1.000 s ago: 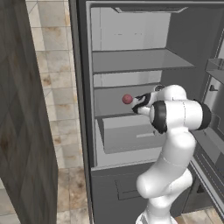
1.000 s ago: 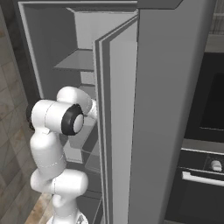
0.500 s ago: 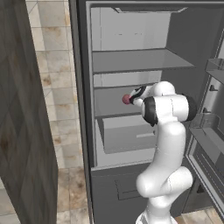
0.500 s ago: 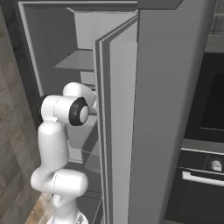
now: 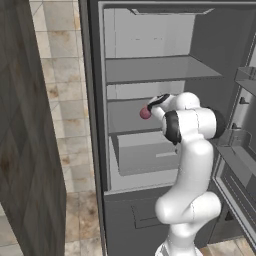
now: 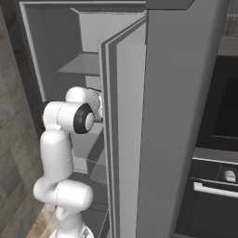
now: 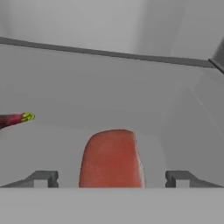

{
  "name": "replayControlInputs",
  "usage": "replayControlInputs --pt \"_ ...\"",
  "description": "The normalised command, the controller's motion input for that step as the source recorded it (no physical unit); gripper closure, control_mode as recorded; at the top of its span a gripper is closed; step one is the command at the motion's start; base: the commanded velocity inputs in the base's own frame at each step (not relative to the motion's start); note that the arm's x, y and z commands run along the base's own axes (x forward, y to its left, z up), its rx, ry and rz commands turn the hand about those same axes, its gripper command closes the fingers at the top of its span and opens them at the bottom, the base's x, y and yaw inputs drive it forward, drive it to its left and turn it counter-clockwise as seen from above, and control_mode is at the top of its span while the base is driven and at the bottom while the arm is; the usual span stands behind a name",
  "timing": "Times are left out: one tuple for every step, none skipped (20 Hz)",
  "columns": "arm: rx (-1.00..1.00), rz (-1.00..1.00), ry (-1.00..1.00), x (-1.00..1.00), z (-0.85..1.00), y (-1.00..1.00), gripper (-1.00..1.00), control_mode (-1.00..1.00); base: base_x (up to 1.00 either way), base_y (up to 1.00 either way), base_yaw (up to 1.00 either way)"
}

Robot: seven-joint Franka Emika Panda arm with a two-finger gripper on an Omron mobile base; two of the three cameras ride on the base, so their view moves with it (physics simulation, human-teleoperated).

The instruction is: Move the pork loin and onion from the top shelf to the second highest shelf to make space. Then, place the pitcher from the counter on the cleared top shelf.

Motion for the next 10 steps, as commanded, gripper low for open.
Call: replayControlInputs --pt "-0.07 0.00 -0.02 -0.79 0.15 0.21 -1.00 -1.00 0.00 0.00 0.00" --pt "-0.06 0.00 0.00 -0.92 0.15 0.19 -1.00 -1.00 0.00 0.00 0.00" --pt "-0.05 0.00 0.00 -0.96 0.16 0.16 -1.00 -1.00 0.00 0.00 0.00" --pt "-0.04 0.00 0.00 -1.00 0.18 0.10 -1.00 -1.00 0.00 0.00 0.00" --pt "-0.03 0.00 0.00 -0.97 0.25 0.09 -1.00 -1.00 0.00 0.00 0.00" --pt "-0.03 0.00 0.00 -0.91 0.35 0.06 -1.00 -1.00 0.00 0.00 0.00" --pt "-0.02 0.00 0.00 -0.83 0.46 0.04 -1.00 -1.00 0.00 0.00 0.00" --pt "-0.03 0.00 0.02 -0.74 0.55 0.12 -1.00 -1.00 0.00 0.00 0.00" --pt "-0.03 0.00 0.02 -0.71 0.63 0.13 -1.00 -1.00 0.00 0.00 0.00" --pt "-0.01 0.00 0.03 -0.65 0.79 0.15 -1.00 -1.00 0.00 0.00 0.00"
